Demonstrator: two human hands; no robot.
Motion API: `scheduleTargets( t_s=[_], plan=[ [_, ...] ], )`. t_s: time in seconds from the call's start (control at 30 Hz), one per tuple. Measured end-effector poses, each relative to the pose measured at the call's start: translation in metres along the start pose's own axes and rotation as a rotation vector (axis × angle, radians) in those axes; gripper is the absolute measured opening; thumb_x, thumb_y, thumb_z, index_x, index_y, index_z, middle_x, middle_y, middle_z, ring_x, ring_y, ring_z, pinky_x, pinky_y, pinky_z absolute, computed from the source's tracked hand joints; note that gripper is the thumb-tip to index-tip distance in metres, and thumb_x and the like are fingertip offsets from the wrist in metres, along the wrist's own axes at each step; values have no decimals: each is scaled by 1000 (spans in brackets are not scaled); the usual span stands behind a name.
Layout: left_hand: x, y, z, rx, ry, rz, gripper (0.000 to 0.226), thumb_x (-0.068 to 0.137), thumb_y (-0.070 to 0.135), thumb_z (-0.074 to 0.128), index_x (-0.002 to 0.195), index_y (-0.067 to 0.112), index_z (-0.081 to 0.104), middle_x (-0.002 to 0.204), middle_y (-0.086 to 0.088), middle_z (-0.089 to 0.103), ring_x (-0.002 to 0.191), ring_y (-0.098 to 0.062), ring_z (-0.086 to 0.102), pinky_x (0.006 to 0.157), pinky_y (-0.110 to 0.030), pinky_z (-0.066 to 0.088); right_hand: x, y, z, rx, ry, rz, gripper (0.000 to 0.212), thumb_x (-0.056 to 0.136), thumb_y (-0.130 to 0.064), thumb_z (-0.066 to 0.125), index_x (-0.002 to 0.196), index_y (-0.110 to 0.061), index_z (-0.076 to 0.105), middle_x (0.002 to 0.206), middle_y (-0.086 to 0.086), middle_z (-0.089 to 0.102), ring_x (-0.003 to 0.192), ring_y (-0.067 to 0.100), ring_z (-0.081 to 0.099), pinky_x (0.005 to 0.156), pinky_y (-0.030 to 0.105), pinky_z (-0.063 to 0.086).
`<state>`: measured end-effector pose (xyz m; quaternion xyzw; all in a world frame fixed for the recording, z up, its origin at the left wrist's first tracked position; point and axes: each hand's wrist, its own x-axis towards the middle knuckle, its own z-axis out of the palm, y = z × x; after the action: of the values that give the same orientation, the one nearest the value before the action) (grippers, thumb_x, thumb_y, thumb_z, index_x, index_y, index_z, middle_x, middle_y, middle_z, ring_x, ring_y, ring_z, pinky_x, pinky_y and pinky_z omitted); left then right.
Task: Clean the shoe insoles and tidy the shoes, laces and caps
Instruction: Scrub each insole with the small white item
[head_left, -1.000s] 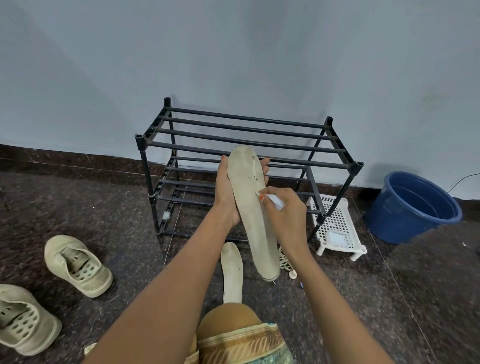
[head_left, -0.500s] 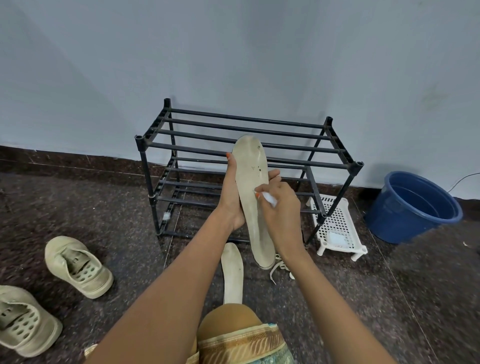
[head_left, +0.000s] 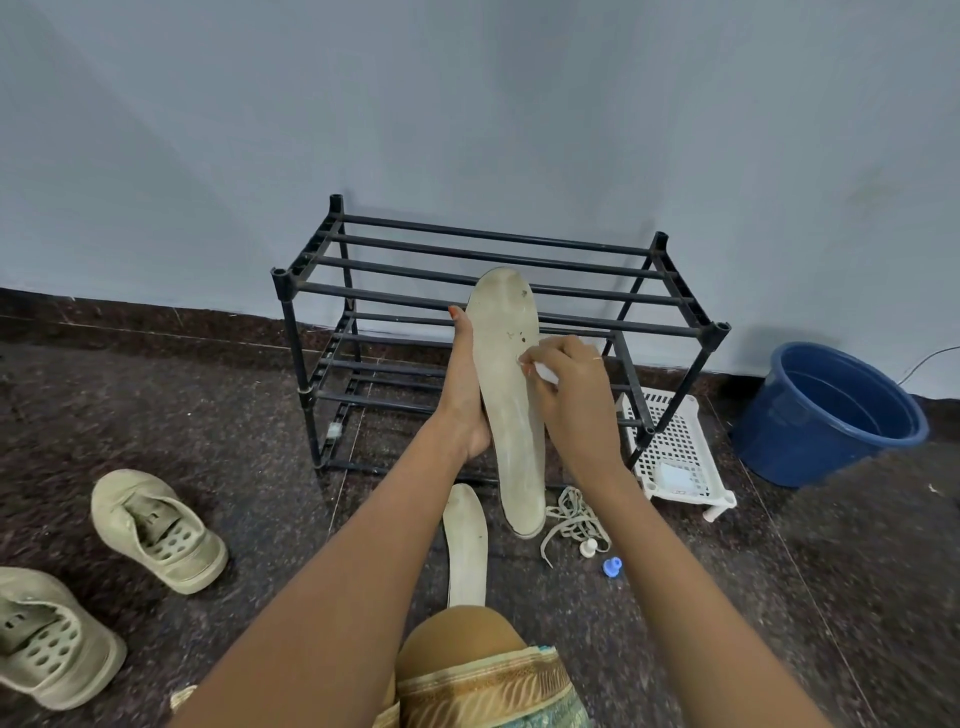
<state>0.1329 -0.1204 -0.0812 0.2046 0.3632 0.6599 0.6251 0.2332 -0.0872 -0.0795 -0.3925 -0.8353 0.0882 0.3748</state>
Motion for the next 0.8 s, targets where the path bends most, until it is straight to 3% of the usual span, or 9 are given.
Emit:
scheduleTargets(
  t_s=[0.1, 0.17, 0.33, 0.43, 0.53, 0.67, 0.8],
  plan=[
    [1, 2, -2, -79, -29, -20, 97, 80, 79, 5, 112, 8, 63, 106, -12, 69, 98, -22, 65, 89, -38, 49, -14, 0, -3, 105, -115, 48, 13, 85, -5, 58, 94, -6, 68, 93, 10, 61, 90, 26, 51, 72, 23, 32],
    [2, 3, -2, -151, -21, -17, 95, 81, 78, 7, 110, 7, 62, 103, -12, 70, 102, -22, 64, 94, -38, 47, -20, 0, -5, 140, -150, 63, 14, 86, -7, 57, 95, -7, 68, 94, 10, 60, 92, 24, 50, 70, 19, 28],
    [-1, 3, 2, -121, -57, -26, 100, 81, 78, 4, 85, 9, 75, 94, -12, 72, 85, -22, 68, 91, -37, 47, -13, 3, -7, 104, -73, 97, 14, 86, -7, 58, 97, -8, 67, 94, 7, 59, 94, 23, 50, 66, 19, 31],
    [-1, 4, 2, -110, -63, -45, 102, 80, 79, 2, 96, 6, 71, 97, -12, 71, 85, -22, 68, 87, -37, 49, -11, 1, -7, 119, -46, 129, 16, 86, -6, 58, 99, -8, 67, 94, 7, 58, 95, 23, 50, 69, 19, 33],
    [2, 3, 0, -181, -32, -29, 99, 81, 79, 5, 110, 3, 61, 99, -14, 71, 93, -22, 66, 95, -36, 46, -18, -4, -7, 154, -86, 140, 16, 86, -4, 57, 97, -6, 67, 92, 9, 57, 94, 24, 50, 74, 17, 30],
    [5, 3, 0, -267, 19, 36, 94, 84, 76, 9, 99, 2, 65, 94, -17, 71, 98, -26, 64, 97, -36, 46, -31, -12, -8, 233, -162, 142, 14, 85, -4, 57, 93, -6, 68, 92, 9, 59, 94, 23, 52, 79, 24, 36],
    [2, 4, 1, -248, 15, 28, 99, 81, 78, 9, 90, 2, 72, 93, -16, 71, 97, -25, 64, 96, -37, 47, -29, -14, -11, 266, -135, 196, 15, 86, -5, 57, 95, -7, 68, 94, 7, 58, 94, 20, 53, 79, 20, 36]
  ],
)
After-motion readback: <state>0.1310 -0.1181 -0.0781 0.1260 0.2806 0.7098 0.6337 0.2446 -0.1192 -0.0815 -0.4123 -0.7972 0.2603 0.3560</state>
